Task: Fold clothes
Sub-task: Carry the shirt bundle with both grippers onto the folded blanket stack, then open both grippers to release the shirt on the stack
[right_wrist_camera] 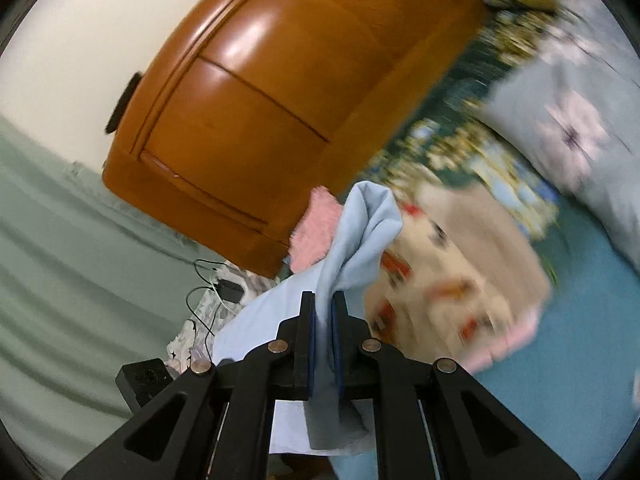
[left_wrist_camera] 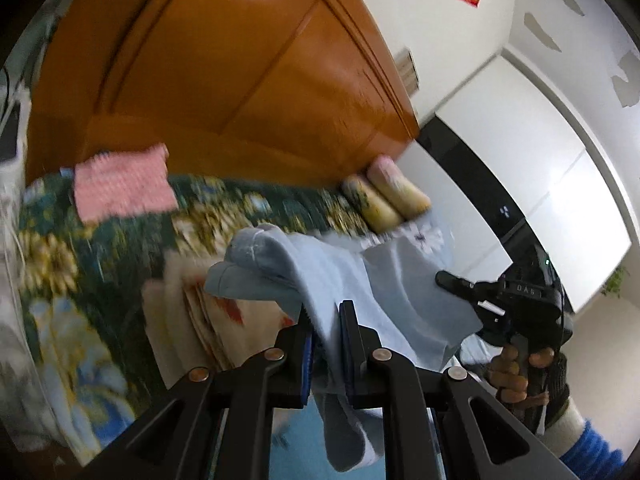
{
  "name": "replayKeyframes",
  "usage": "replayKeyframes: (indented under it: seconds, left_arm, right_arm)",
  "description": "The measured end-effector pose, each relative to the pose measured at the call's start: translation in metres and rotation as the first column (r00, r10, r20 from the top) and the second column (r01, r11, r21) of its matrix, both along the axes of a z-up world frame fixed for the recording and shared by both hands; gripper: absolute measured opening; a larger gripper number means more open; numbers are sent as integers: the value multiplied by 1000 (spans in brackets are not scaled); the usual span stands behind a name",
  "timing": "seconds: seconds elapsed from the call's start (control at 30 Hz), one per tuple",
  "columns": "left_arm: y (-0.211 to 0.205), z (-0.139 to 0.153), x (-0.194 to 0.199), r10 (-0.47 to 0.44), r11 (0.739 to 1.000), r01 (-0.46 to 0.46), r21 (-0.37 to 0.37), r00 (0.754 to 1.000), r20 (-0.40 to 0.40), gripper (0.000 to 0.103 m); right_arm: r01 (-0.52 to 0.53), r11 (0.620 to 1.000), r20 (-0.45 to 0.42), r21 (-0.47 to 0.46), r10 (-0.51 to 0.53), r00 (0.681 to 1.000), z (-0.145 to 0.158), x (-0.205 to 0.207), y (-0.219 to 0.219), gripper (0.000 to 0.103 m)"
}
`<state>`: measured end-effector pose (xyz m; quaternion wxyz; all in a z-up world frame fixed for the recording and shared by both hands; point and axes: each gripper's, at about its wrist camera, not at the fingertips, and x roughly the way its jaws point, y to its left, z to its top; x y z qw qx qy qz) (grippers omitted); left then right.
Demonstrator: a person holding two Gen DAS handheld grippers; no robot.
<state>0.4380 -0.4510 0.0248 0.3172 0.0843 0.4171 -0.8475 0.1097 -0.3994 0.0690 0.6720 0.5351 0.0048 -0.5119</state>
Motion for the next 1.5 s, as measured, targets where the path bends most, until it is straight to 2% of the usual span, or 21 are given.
replayKeyframes:
  seconds: [0.07, 0.17, 0.23, 0.27, 0.33, 0.47, 0.6, 0.7, 0.77, 0.87, 0.9, 1.0, 1.07, 1.2, 1.33, 1.37, 1.43, 1.47, 1.5]
  left_arm:
    - [-8, -8, -1, 20, 1000, -20, -6, 1000, 10, 13]
    - [-23, -53, -13, 18, 994, -25, 106, 998, 67, 13]
    - [-29, -87, -20, 13, 982, -36, 184, 992, 126, 13]
    - [-29, -96, -19, 12, 979, -36, 198, 992, 122, 15]
    - [-27, -108, -12, 12, 977, -30, 211, 996, 91, 17]
    - [-27, -104, -2, -7, 979, -11, 202, 996, 90, 20]
    - [-20, -81, 10, 32, 988, -49, 147, 992, 121, 21]
    - [-18, -61, 3, 58, 994, -72, 79, 985, 165, 24]
    - [-15, -52, -14, 43, 998, -50, 29, 979, 200, 29]
    - [-9, -50, -39, 6, 1000, 1, -28, 969, 248, 36]
    - [-6, -54, -46, -4, 999, 14, -33, 963, 269, 40]
    - [-4, -77, -59, -20, 1000, 25, -11, 943, 331, 41]
    - [-2, -87, -60, -11, 1000, 16, -15, 941, 337, 41]
    - [3, -87, -61, -17, 999, 25, -20, 937, 349, 41]
    - [14, -81, -60, -4, 1000, 5, -1, 934, 358, 42]
    - [18, -80, -60, -1, 1000, 1, 1, 932, 362, 46]
    - [30, -75, -62, 3, 1000, -3, 0, 926, 378, 58]
    - [36, -73, -62, 7, 1000, -6, -4, 920, 391, 69]
    - [43, -72, -63, 13, 1000, -10, -9, 914, 405, 76]
  right_arm:
    - [-50, 998, -40, -26, 49, 998, 4, 3, -32, 7]
    - [-106, 994, -129, -5, 104, 986, -12, 4, -66, 7]
    - [-90, 994, -148, 62, 98, 984, -46, -3, -79, 7]
    - [-80, 992, -157, 96, 94, 983, -63, -7, -85, 7]
    - [-19, 986, -120, 167, 39, 992, -98, -22, -87, 7]
    - [39, 979, -99, 199, -19, 995, -123, -43, -76, 7]
    - [62, 984, -121, 169, -41, 992, -107, -53, -69, 7]
    - [49, 991, -182, 126, -26, 983, -85, -42, -67, 8]
    - [25, 995, -233, 99, -2, 972, -74, -24, -68, 8]
    - [-43, 995, -285, 90, 67, 956, -73, 6, -70, 8]
    - [-65, 993, -307, 98, 92, 947, -76, 15, -72, 8]
    - [-88, 987, -357, 137, 132, 925, -94, 30, -75, 8]
    - [-53, 985, -351, 162, 108, 930, -107, 26, -70, 8]
    - [16, 977, -342, 211, 59, 938, -133, 20, -59, 8]
    - [55, 976, -385, 211, 31, 922, -126, 29, -33, 10]
    - [65, 975, -396, 211, 24, 918, -124, 31, -27, 11]
    - [84, 974, -416, 210, 11, 909, -121, 36, -14, 19]
    - [81, 974, -413, 212, 14, 911, -121, 38, -4, 21]
    - [78, 974, -409, 214, 17, 912, -121, 40, 5, 23]
